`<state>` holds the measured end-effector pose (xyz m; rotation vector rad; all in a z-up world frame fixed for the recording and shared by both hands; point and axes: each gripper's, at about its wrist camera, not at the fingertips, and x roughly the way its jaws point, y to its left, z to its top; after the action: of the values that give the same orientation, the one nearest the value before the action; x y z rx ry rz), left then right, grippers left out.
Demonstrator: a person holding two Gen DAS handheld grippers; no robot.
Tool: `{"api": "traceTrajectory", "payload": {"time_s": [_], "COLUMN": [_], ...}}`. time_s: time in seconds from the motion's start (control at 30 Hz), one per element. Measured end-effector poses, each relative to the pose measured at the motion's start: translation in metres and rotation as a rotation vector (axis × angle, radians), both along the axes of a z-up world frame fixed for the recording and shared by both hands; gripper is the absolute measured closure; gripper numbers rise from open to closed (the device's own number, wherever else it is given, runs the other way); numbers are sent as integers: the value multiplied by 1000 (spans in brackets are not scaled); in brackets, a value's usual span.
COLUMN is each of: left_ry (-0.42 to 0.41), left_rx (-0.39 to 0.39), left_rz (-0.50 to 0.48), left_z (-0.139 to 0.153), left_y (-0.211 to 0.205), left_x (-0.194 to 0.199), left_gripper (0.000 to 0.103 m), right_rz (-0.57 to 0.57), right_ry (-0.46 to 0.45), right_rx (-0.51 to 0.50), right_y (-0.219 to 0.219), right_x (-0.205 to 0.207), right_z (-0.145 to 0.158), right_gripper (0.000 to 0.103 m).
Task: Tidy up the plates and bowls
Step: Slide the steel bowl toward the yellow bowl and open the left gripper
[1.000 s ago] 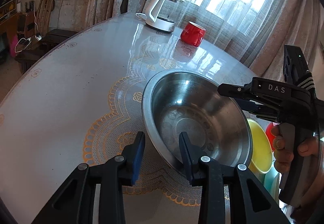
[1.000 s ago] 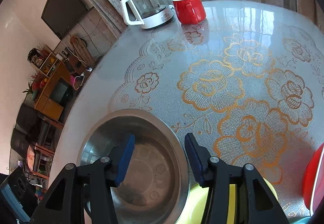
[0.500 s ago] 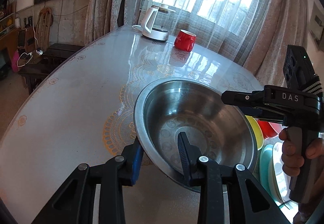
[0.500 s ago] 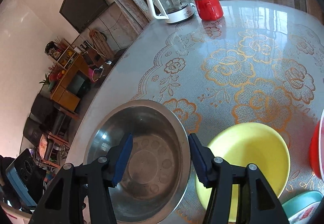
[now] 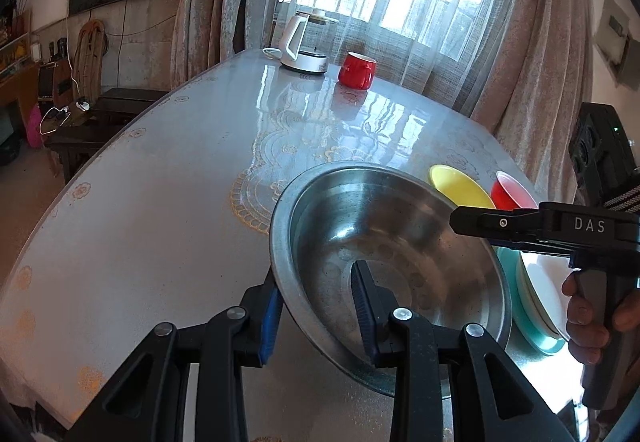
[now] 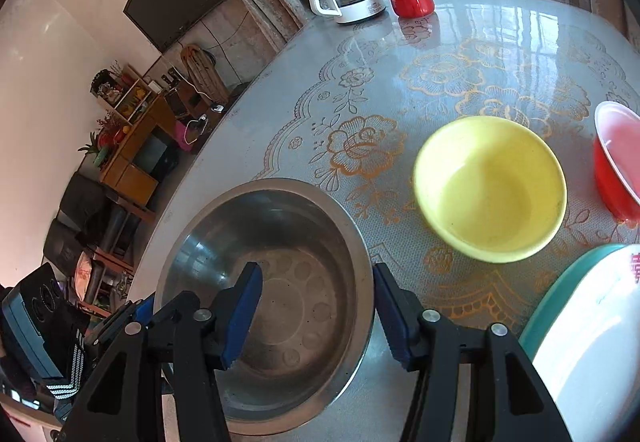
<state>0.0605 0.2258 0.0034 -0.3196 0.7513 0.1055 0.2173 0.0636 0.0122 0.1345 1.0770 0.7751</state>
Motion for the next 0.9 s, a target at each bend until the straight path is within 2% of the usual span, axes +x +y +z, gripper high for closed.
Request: {"api": "traceTrajectory", "payload": {"time_s": [0.07, 0.2, 0.47, 0.53, 0.6, 0.9], "left_ry": [30, 60, 85, 88, 79, -17], "left_rx": [-9, 24, 79, 89, 97, 161], "left_rz": [-8, -8, -6, 2, 12, 62], "left_z": [-7, -16, -23, -23, -20, 14], "left_y": [-3, -14, -32, -33, -32, -29], "left_x": [-3, -11, -8, -9, -12, -27], "left_gripper": [70, 70, 69, 58, 54, 51], "right_rz": [0, -4, -31, -46, -62, -139], "right_ry": [7, -4, -47, -61, -80, -125], "right_rx": [-4, -51, -16, 9, 25, 55], "right_y": [-4, -7, -31, -42, -52, -97], "right_x": [-8, -22, -39, -42, -45, -54], "right_z": [-4, -11, -5, -1, 4, 13], "right_gripper": [45, 45, 45, 45, 45, 45]}}
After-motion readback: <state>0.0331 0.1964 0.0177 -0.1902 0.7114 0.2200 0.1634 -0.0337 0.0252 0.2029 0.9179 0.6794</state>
